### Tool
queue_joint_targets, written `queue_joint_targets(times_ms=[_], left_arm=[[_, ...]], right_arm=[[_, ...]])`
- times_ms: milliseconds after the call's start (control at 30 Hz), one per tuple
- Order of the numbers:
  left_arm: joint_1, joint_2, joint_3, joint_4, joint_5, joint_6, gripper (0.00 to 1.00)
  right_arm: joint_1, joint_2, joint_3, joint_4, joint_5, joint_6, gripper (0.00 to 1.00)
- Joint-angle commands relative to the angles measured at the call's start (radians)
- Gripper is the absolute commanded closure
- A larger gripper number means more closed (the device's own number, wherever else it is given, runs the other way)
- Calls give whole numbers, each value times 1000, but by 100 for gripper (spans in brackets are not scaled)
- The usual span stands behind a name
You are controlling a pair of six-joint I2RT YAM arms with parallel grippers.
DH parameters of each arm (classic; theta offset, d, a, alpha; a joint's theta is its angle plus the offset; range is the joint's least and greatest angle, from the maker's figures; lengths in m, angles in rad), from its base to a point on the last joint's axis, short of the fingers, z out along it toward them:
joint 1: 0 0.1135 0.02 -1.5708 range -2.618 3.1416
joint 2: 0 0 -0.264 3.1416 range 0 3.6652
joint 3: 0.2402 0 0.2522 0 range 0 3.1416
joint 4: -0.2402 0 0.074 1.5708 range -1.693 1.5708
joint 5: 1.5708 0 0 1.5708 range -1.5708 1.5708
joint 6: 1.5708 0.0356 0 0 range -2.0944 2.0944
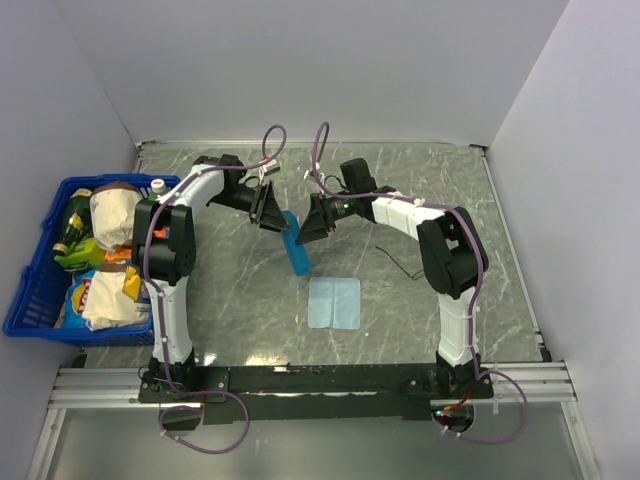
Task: Organize the sunglasses
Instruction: Open the sunglasses case at the center of the board.
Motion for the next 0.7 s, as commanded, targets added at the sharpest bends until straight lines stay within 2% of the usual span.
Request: queue_joint_targets(times_ms=[0,100,333,467,667], left_arm=[[0,20,56,-48,66,62,37],[0,23,60,-54,65,73,37],[1,19,53,-45,65,72,35],[1,23,55,-57,65,78,30],[4,20,56,-65,59,86,21]], right_arm=[[7,7,-12,57,-42,-6,27],[11,5,-16,64,-43,-2,28],[10,7,-29,100,-36,32,44],[5,2,-39,133,-22,50,47],[-7,-4,-32,137,-35,60,47]])
